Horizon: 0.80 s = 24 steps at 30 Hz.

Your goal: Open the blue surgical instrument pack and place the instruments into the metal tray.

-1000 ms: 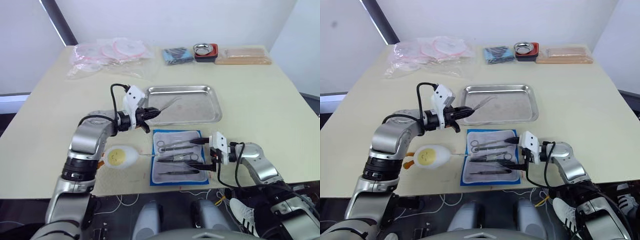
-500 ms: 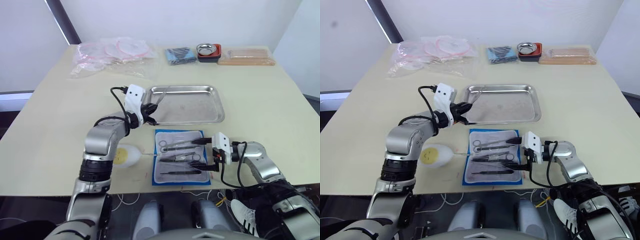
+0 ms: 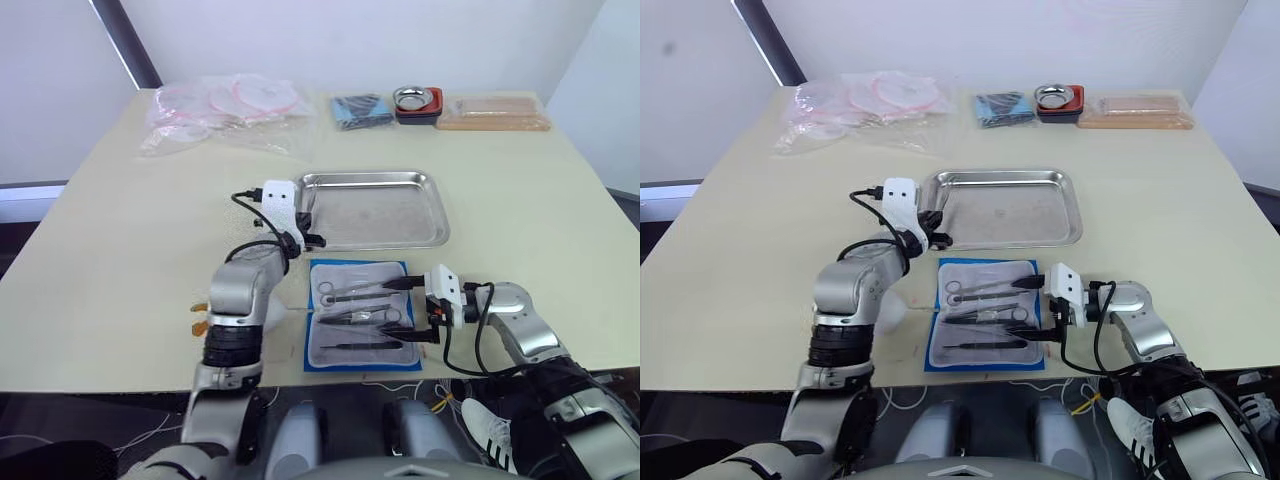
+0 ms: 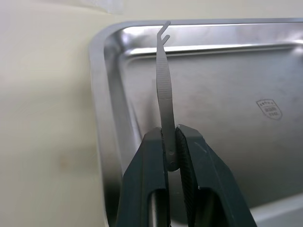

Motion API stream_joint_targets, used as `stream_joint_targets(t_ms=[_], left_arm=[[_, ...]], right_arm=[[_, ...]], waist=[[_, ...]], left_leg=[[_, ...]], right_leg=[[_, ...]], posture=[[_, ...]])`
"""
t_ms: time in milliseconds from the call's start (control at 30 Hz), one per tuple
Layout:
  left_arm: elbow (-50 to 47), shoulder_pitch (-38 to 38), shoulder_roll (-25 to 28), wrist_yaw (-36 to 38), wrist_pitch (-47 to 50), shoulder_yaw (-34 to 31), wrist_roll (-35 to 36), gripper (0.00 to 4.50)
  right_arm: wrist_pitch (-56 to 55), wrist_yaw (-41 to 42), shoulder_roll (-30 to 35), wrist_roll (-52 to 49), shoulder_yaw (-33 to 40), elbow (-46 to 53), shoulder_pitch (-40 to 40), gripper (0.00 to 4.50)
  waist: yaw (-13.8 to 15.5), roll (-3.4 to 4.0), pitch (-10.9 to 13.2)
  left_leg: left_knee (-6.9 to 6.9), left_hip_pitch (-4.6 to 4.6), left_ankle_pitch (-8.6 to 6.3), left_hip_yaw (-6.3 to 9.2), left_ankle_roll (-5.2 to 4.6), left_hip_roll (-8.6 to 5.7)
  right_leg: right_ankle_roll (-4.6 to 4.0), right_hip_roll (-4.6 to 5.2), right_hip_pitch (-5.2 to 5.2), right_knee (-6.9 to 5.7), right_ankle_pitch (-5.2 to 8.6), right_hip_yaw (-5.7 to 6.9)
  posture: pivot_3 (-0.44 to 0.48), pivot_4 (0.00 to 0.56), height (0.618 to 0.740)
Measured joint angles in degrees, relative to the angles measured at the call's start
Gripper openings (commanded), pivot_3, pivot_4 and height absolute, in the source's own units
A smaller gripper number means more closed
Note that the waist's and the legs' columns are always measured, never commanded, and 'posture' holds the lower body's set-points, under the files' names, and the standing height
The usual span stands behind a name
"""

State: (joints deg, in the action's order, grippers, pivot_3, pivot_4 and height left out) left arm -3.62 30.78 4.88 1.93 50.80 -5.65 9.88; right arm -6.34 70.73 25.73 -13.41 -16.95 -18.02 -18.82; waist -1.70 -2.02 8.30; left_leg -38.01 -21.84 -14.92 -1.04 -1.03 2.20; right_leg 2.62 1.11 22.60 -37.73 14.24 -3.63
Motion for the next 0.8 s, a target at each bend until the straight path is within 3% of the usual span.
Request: stream_joint_targets(t_ms=[300,633,767,800], left_arm=[[2.6,-0.2,-5.7,-6.8,-1.6,-0.6,-1.9,0.04],[5.8,0.2,-8.1,-9.7,-5.1,-0.9,-2.6,0.04],[5.8,0.2,-8.0,-9.9,-5.9,-0.7,-2.9,1.76],[5.8,0.3,-7.9,-9.9,-6.1,-0.5,-3.0,1.76]], right_arm=[[-0.1,-0.4,-0.1,0.0,0.0,0.0,0.0,4.5],[-0.1,-0.8,-0.1,0.0,0.0,0.0,0.1,4.5],[-0.1,-1.0,-0.2,0.0,0.0,0.0,0.1,4.5],[-0.1,-1.0,-0.2,0.0,0.0,0.0,0.1,4.5]], waist=[[0.0,-0.01,0.0],[0.0,-0.01,0.0],[0.0,-0.01,0.0],[0.0,0.0,0.0]], left_leg=[[0.0,0.0,0.0,0.01,0.0,-0.05],[0.0,0.01,0.0,0.04,0.0,-0.06],[0.0,0.02,0.0,0.05,0.01,-0.05],[0.0,0.03,0.0,0.05,0.01,-0.06]], right_leg=[[0.0,-0.02,-0.01,0.02,0.0,0.01],[0.01,-0.05,-0.01,0.02,0.01,0.04],[0.01,-0.07,-0.02,0.02,0.01,0.05],[0.01,-0.07,-0.02,0.01,0.01,0.05]], posture=[[0.0,0.15,0.74],[0.0,0.15,0.74],[0.0,0.15,0.74],[0.0,0.15,0.74]])
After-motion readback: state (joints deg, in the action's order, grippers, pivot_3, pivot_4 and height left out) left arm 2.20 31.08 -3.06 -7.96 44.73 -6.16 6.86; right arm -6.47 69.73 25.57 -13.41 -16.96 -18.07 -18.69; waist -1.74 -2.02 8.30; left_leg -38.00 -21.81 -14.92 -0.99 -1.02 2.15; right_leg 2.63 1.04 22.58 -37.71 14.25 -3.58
